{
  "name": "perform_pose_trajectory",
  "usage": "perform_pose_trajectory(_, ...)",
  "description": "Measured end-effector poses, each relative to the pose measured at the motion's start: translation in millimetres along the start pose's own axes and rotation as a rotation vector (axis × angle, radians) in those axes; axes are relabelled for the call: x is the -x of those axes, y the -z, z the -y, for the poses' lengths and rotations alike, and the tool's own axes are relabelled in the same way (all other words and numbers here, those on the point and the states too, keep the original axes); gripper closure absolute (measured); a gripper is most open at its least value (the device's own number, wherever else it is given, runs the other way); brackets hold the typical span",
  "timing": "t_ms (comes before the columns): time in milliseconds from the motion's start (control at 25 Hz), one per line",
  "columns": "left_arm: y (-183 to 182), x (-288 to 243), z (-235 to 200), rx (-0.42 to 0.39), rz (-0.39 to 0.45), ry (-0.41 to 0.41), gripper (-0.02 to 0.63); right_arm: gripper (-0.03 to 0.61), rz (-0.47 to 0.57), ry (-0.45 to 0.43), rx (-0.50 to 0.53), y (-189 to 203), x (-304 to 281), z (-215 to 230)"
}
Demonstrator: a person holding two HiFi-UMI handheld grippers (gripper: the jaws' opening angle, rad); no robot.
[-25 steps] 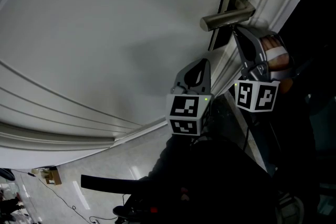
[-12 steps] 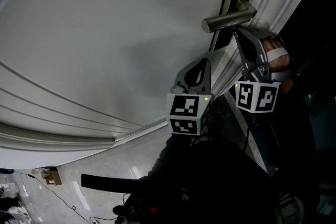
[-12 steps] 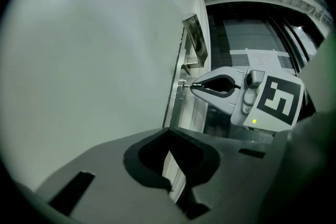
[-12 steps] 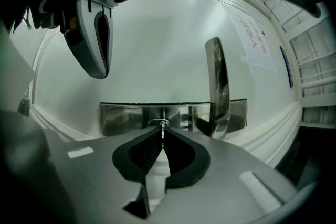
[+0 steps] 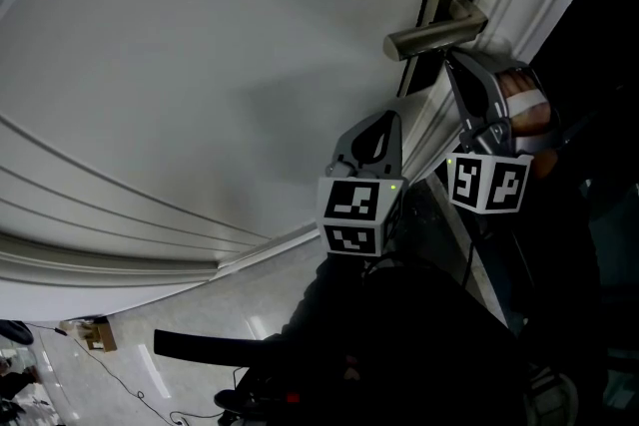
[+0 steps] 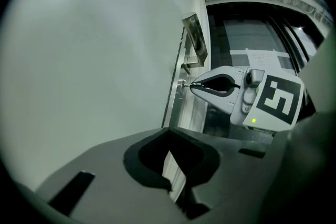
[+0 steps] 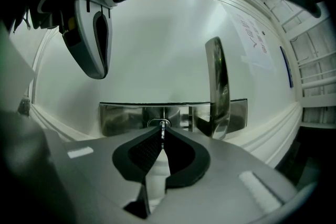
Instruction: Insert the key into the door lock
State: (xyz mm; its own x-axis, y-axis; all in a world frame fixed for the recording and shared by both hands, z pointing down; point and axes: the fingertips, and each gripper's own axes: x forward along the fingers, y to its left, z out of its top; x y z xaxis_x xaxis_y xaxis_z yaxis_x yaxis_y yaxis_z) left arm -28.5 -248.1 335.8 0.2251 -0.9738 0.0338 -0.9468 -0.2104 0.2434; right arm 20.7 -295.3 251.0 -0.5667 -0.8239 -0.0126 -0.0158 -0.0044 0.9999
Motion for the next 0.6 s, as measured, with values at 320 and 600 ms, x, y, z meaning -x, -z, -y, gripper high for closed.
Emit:
perform_pose_trajectory(320, -1.6, -0.7, -0.3, -0.002, 0.006, -0.001, 0.612, 0.566, 0.001, 0.001, 0.003, -0.4, 0.2, 0.2)
perform_pose_trajectory(600, -2.1, -0.7, -1.9, -0.005, 0.006, -0.003, 0.612, 0.566, 0.001, -0.004, 0.003, -0.8, -0.9, 0.1)
